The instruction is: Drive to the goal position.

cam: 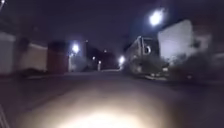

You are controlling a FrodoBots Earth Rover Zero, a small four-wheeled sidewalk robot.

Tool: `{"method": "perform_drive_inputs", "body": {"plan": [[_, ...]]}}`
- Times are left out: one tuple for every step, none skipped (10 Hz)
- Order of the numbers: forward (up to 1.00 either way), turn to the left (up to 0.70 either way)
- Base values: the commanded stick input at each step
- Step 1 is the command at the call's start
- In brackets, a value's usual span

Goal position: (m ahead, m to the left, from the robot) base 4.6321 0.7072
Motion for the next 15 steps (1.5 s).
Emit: {"method": "perform_drive_inputs", "body": {"plan": [[0.70,0.00],[0.70,0.00],[0.70,0.00],[0.70,0.00],[0.70,0.00],[0.70,0.00],[0.70,0.00],[0.70,0.00],[0.70,0.00],[0.70,0.00],[0.70,0.00],[0.70,0.00],[0.70,0.00],[0.70,0.00],[0.70,0.00]]}}
